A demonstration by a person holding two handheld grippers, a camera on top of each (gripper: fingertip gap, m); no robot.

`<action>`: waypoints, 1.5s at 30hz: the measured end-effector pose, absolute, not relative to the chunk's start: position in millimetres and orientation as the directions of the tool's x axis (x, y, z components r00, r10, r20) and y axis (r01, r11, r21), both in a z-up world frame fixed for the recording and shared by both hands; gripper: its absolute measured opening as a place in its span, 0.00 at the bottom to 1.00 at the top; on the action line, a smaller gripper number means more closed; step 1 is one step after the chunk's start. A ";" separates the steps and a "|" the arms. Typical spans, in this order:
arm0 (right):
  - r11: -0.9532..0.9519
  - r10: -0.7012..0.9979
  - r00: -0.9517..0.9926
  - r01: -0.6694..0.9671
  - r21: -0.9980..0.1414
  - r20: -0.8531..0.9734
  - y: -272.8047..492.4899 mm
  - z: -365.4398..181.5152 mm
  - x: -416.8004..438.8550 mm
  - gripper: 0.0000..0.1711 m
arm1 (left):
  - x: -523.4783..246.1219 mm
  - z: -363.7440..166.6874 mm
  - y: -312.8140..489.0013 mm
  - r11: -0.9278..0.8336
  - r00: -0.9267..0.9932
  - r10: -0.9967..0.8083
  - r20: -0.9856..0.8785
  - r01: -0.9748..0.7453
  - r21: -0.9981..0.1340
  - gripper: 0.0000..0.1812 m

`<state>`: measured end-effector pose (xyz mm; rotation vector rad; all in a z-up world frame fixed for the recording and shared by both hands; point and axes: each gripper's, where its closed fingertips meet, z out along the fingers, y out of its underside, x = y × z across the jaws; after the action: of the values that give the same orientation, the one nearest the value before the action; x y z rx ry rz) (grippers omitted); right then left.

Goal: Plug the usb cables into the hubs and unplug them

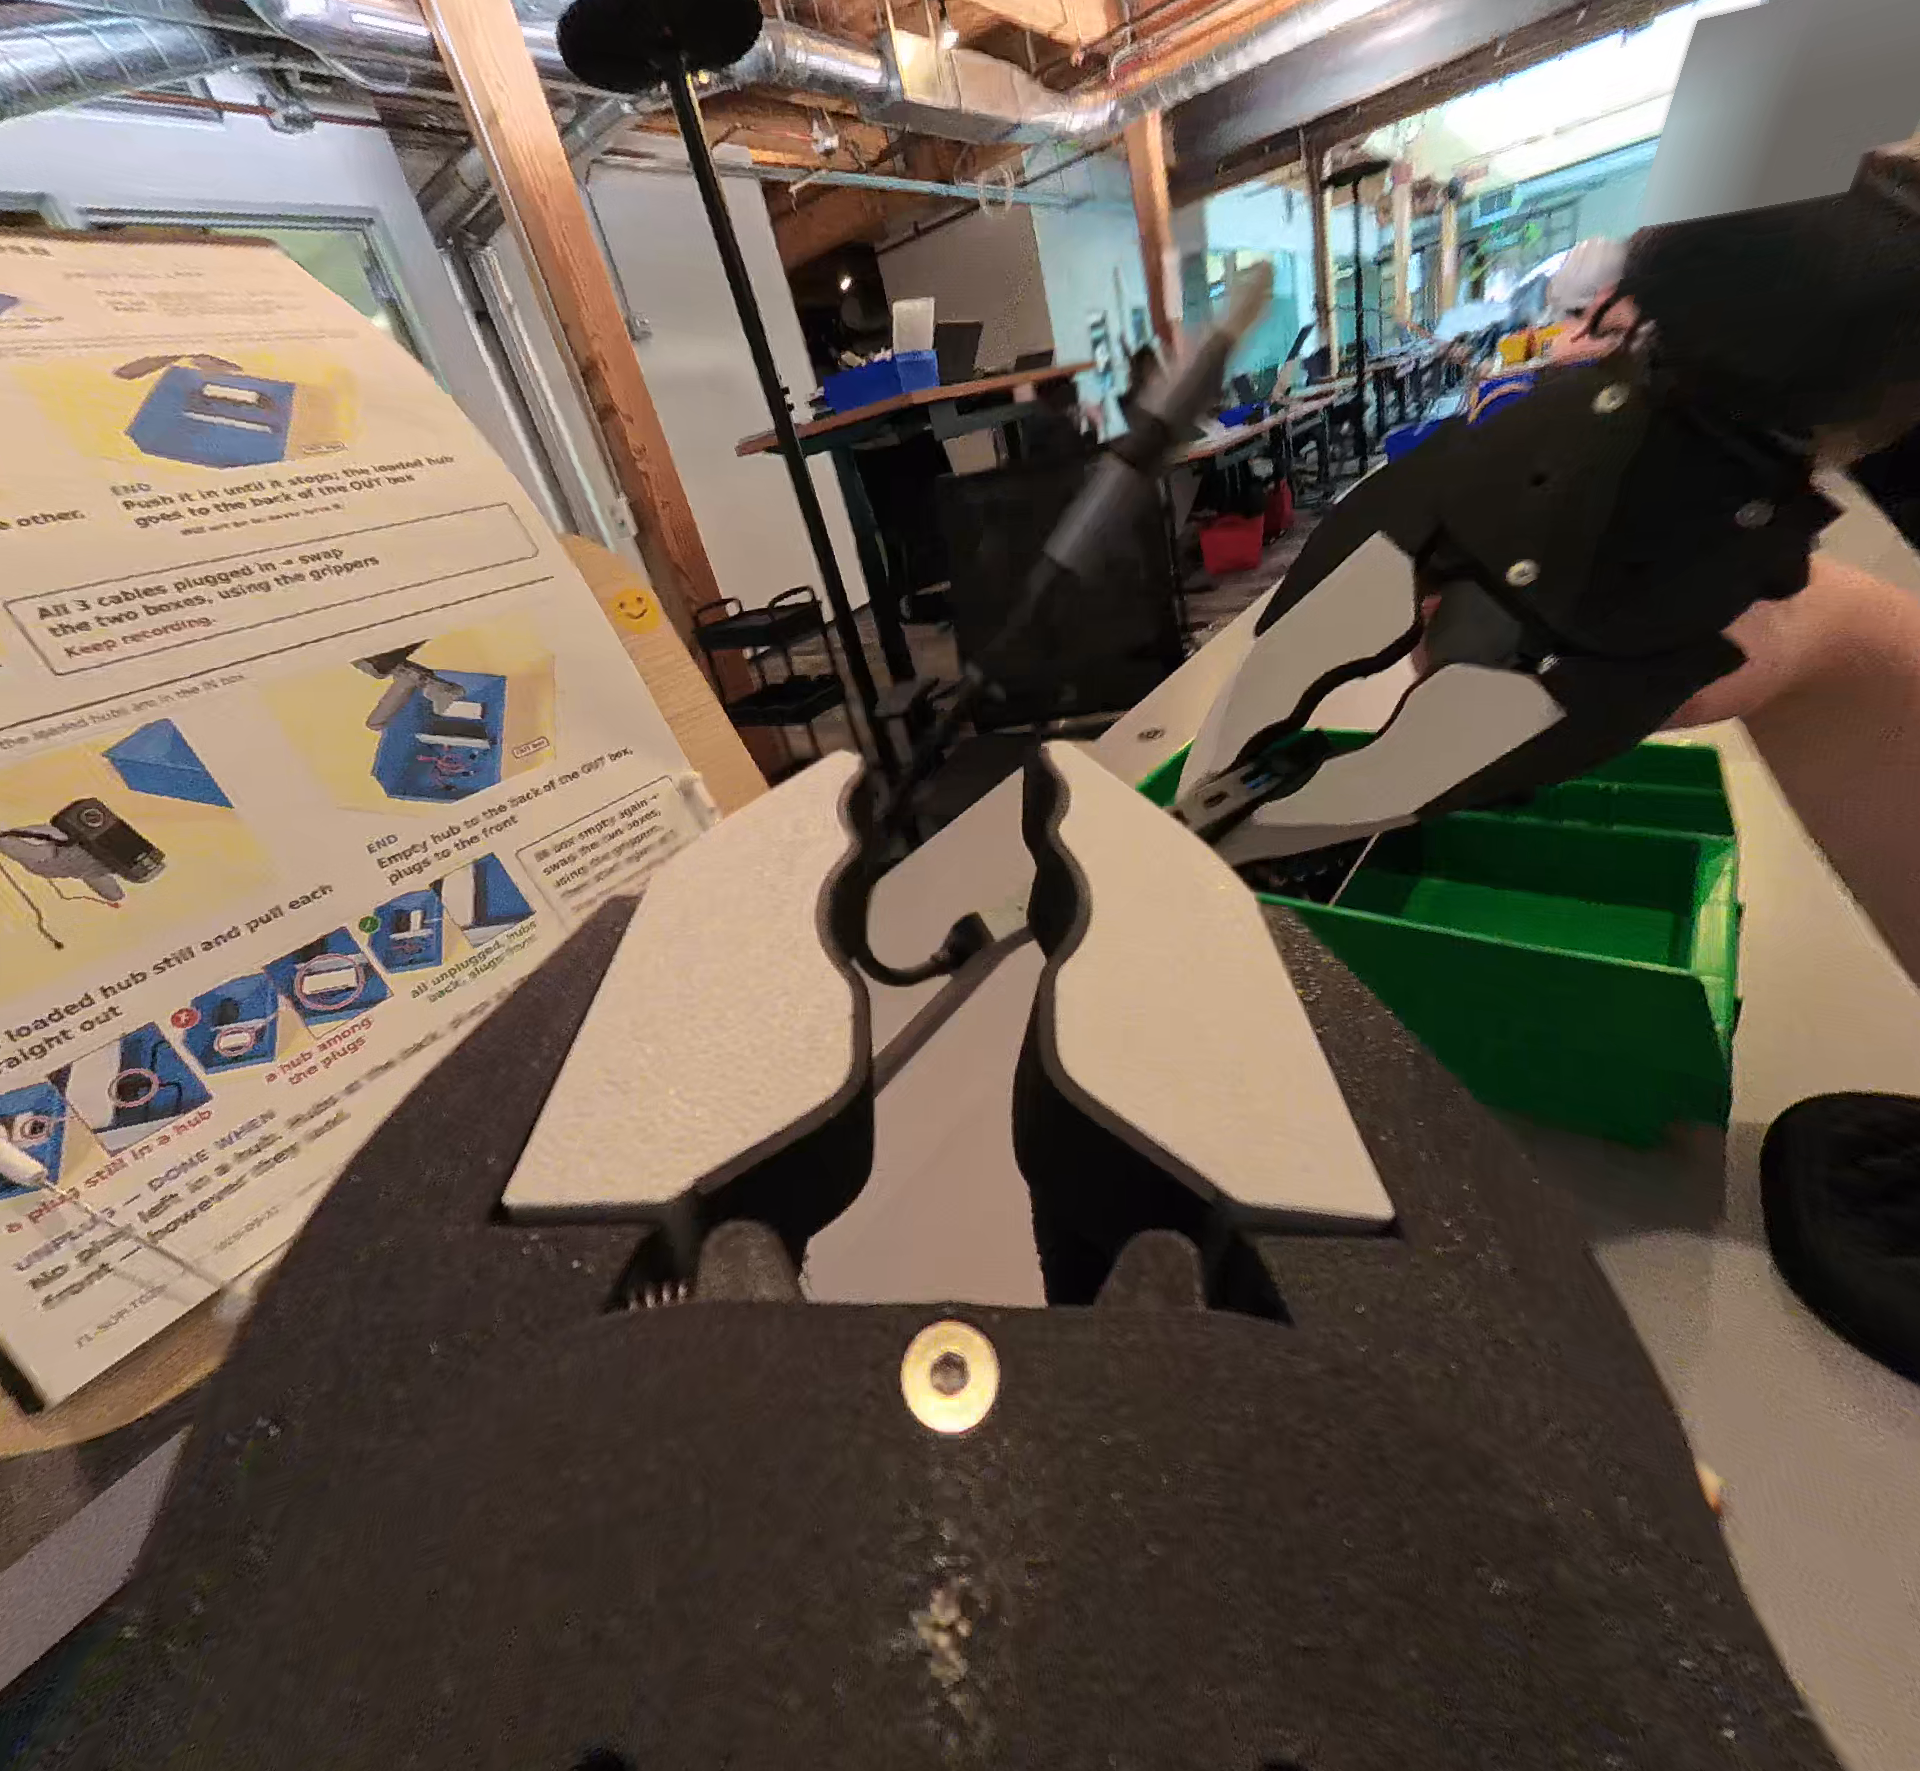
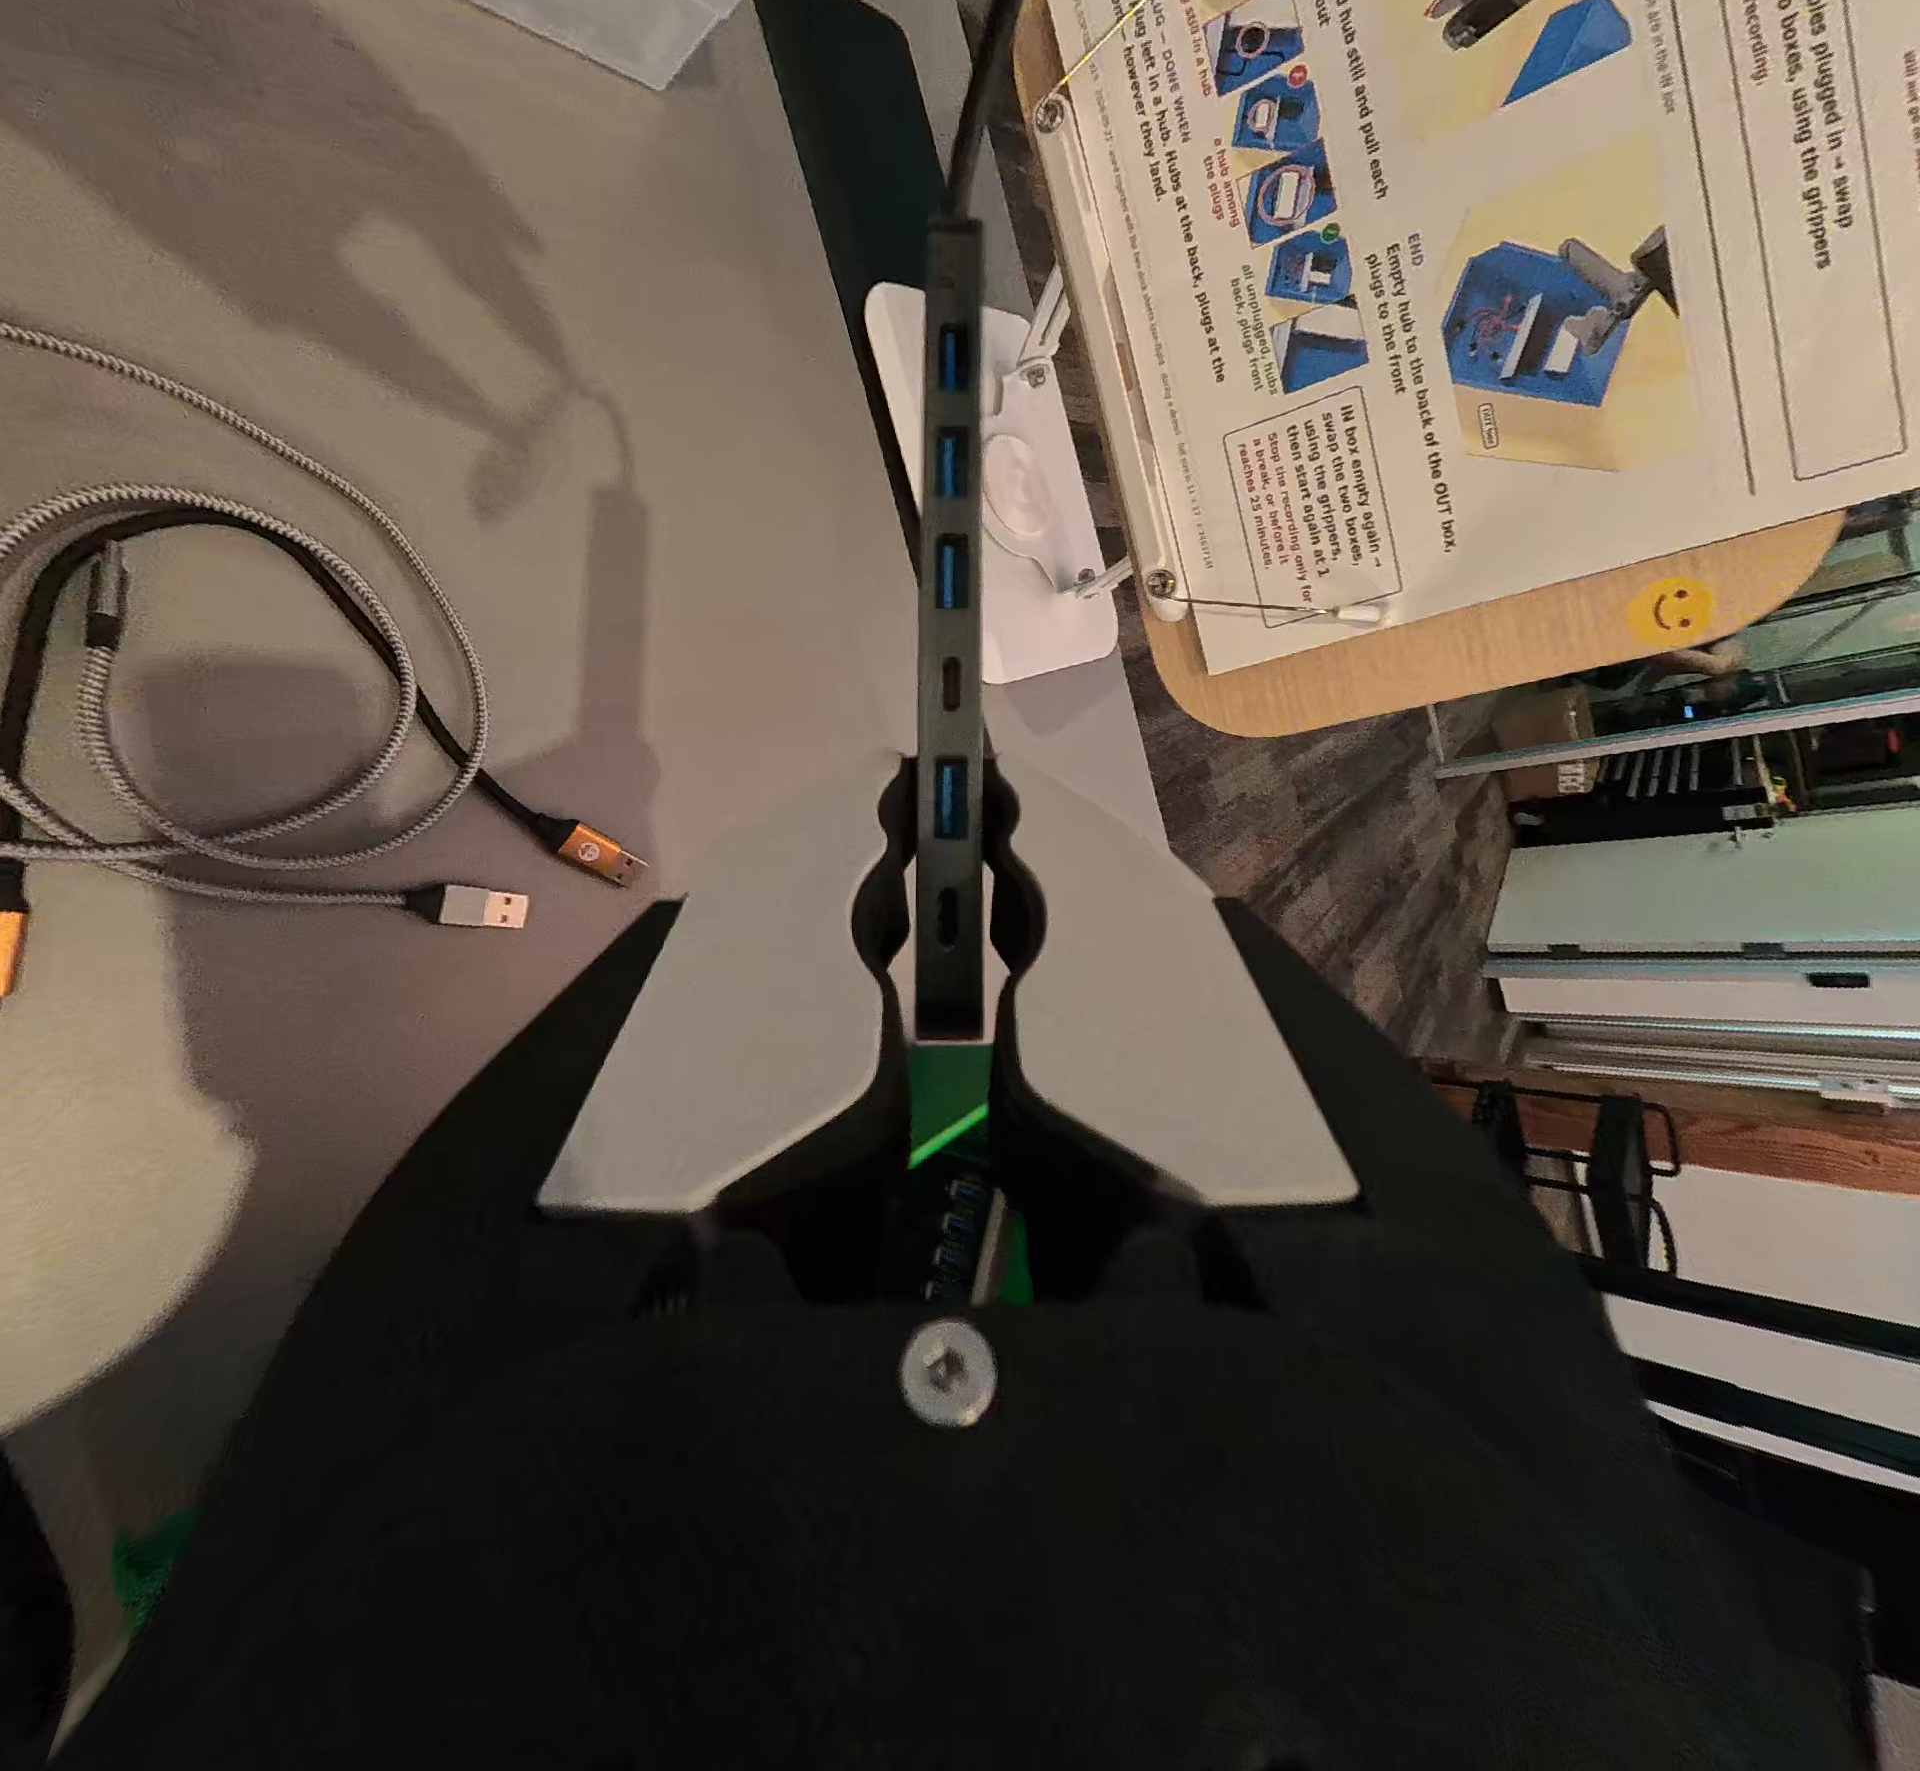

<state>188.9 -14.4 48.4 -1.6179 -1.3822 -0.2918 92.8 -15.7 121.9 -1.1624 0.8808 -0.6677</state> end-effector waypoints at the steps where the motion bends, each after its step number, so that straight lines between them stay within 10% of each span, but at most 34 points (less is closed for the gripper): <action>1: 0.097 0.630 0.321 0.871 -0.482 0.707 -14.4 47.7 189.2 0.07 | 95.1 117.5 -14.7 0.279 0.510 -0.823 -0.252 -0.026 -0.960 0.15; 18: 0.357 0.554 0.325 0.739 -0.571 0.767 -46.7 101.8 187.1 0.07 | 97.3 104.0 -27.5 0.253 0.352 -0.904 -0.244 -0.020 -0.967 0.37; 27: 0.491 0.642 0.166 0.660 -0.568 0.748 -84.1 96.3 158.5 0.07 | 112.6 103.5 -95.5 0.603 0.146 -0.780 -0.609 -0.084 -0.793 0.22; 45: 0.595 0.650 0.052 0.586 -0.550 0.758 -106.8 91.7 141.5 0.07 | 116.4 96.5 -127.2 0.707 0.019 -0.706 -0.708 -0.038 -0.706 0.06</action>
<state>141.5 -106.8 91.7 -1.0541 -1.6151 0.0662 116.4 -127.2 96.5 -0.6466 1.4789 -0.5793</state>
